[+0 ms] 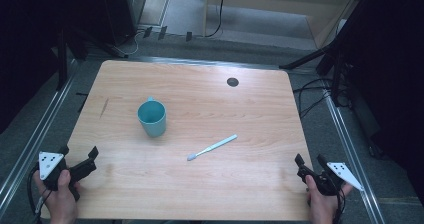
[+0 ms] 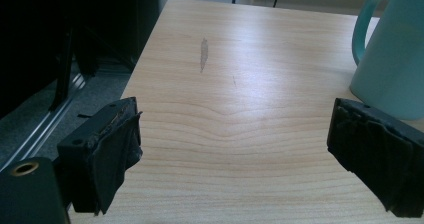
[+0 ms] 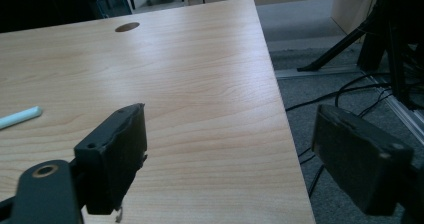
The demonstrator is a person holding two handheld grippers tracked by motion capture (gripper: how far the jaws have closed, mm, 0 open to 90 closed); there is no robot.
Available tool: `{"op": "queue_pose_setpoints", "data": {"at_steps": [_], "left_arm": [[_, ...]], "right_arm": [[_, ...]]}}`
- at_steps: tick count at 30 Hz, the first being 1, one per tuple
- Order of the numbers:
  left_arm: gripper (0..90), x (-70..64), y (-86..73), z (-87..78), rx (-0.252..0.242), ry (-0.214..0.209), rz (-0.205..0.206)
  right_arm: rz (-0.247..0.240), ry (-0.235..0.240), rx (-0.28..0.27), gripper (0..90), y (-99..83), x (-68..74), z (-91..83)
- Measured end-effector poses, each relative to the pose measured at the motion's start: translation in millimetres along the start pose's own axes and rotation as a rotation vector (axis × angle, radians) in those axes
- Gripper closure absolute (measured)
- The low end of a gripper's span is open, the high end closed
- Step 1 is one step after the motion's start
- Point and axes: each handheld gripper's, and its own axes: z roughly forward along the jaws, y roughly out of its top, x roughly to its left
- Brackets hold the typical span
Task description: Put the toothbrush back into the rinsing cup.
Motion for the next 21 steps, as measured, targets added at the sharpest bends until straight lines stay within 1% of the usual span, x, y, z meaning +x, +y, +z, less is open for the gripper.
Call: {"op": "queue_pose_setpoints", "data": {"at_steps": [1, 2, 4, 6, 7, 8, 9, 10, 11, 12, 13, 14, 15, 16, 17, 18, 21], "left_arm": [[7.1, 0.0, 0.0, 0.0, -0.001, 0.0, 0.0], [7.1, 0.0, 0.0, 0.0, -0.001, 0.0, 0.0], [7.1, -0.1, 0.0, 0.0, -0.001, 0.0, 0.001], [7.1, -0.1, -0.1, -0.1, -0.002, -0.002, 0.002], [7.1, -0.1, -0.1, -0.1, -0.002, -0.002, 0.002], [7.1, -0.1, -0.1, -0.2, -0.003, -0.002, 0.001], [7.1, -0.1, -0.1, -0.2, -0.003, -0.002, 0.001], [7.1, -0.1, -0.1, -0.2, -0.001, -0.002, 0.002], [7.1, -0.2, 0.0, 0.0, 0.001, -0.001, 0.002], [7.1, -0.3, 0.2, 0.2, 0.005, 0.0, 0.003], [7.1, -0.3, 0.2, 0.2, 0.005, 0.0, 0.003], [7.1, -0.4, 0.3, 0.4, 0.006, 0.001, 0.004], [7.1, -0.5, 0.3, 0.4, 0.007, 0.001, 0.005], [7.1, -0.5, 0.3, 0.4, 0.007, 0.001, 0.005], [7.1, -0.5, 0.3, 0.3, 0.006, 0.001, 0.005], [7.1, -0.5, 0.2, 0.2, 0.005, -0.001, 0.005], [7.1, -0.4, 0.1, 0.1, 0.003, -0.003, 0.006]], "right_arm": [[0.003, 0.003, -0.001, 18.5, 0.2, -0.5, 0.1], [0.003, 0.003, -0.001, 18.5, 0.2, -0.5, 0.1], [0.01, 0.012, 0.002, 24.7, 0.4, -0.1, -0.9], [-0.001, 0.024, -0.003, 38.9, -0.1, 1.1, -1.4], [-0.007, 0.04, -0.001, 43.5, -0.2, 2.1, -1.8], [-0.029, 0.044, 0.006, 46.1, -0.3, 3.8, -1.2], [-0.029, 0.044, 0.006, 46.1, -0.3, 3.8, -1.2], [-0.042, 0.041, 0.016, 49.1, -0.4, 6.6, -0.8], [-0.065, 0.048, 0.03, 51.2, -0.4, 9.7, 0.3], [-0.098, 0.059, 0.06, 58.2, -0.1, 17.0, 3.5], [-0.098, 0.059, 0.06, 58.2, -0.1, 17.0, 3.5], [-0.114, 0.068, 0.076, 63.2, 0.3, 21.2, 5.0], [-0.139, 0.061, 0.098, 69.6, 1.4, 27.3, 6.9], [-0.15, 0.063, 0.111, 72.3, 2.5, 32.0, 8.2], [-0.157, 0.074, 0.12, 75.2, 3.3, 35.0, 9.0], [-0.179, 0.111, 0.139, 78.1, 5.0, 44.2, 10.4], [-0.215, 0.156, 0.176, 78.7, 8.3, 57.6, 13.1]]}}
